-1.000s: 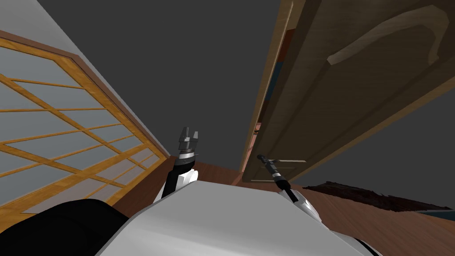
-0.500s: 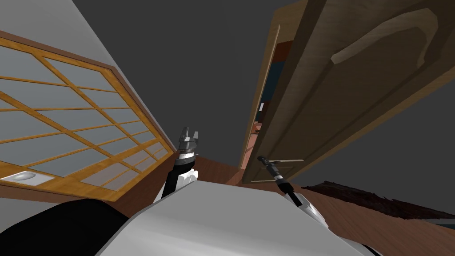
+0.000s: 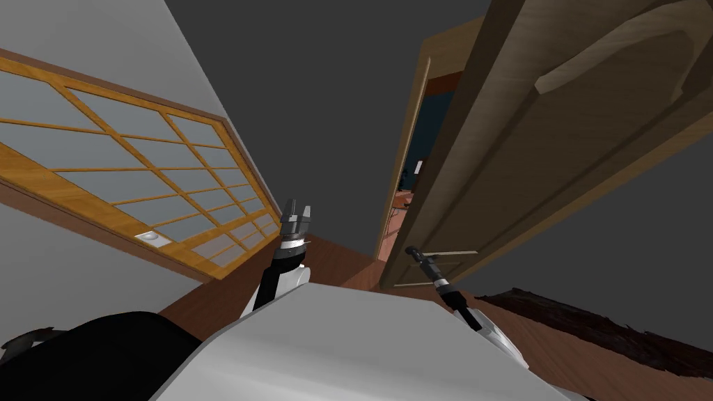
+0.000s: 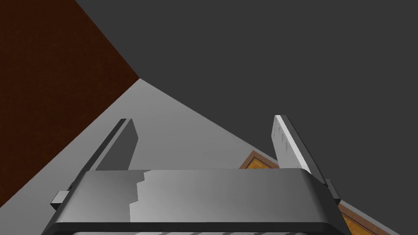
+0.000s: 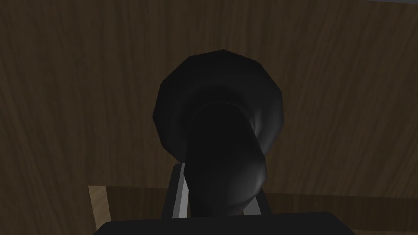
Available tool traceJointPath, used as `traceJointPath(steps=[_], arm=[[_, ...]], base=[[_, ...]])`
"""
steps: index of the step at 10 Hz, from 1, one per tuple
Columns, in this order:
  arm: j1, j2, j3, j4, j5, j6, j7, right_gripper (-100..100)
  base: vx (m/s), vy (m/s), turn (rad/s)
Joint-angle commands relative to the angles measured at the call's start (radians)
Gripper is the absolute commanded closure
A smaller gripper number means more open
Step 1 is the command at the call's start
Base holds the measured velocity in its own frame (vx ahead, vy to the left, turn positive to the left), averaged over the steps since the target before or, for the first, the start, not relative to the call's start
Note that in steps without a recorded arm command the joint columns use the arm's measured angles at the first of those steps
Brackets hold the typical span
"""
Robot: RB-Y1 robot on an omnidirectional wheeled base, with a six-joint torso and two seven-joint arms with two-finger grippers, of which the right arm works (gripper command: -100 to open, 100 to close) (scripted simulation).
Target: Pull the door open
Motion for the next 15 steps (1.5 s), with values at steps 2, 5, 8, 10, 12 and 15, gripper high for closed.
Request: traceJointPath(steps=[2, 5, 8, 10, 12, 15], arm=[[0.005, -0.016, -0.002, 0.023, 0.009, -0.044, -0.008, 100], [0.018, -0.017, -0.003, 0.026, 0.018, -0.061, -0.016, 100], [0.030, -0.030, -0.014, 0.044, 0.028, -0.100, -0.023, 100], [0.037, -0.037, -0.021, 0.055, 0.035, -0.125, -0.028, 100], [0.044, -0.044, -0.028, 0.066, 0.041, -0.148, -0.032, 100], [0.048, -0.045, -0.030, 0.078, 0.047, -0.165, -0.034, 100]], base=[[-0.214, -0.095, 0.146], [-0.132, -0.075, 0.110], [-0.252, -0.110, 0.228], [-0.232, -0.141, 0.212], [-0.226, -0.108, 0.180], [-0.161, -0.091, 0.120]])
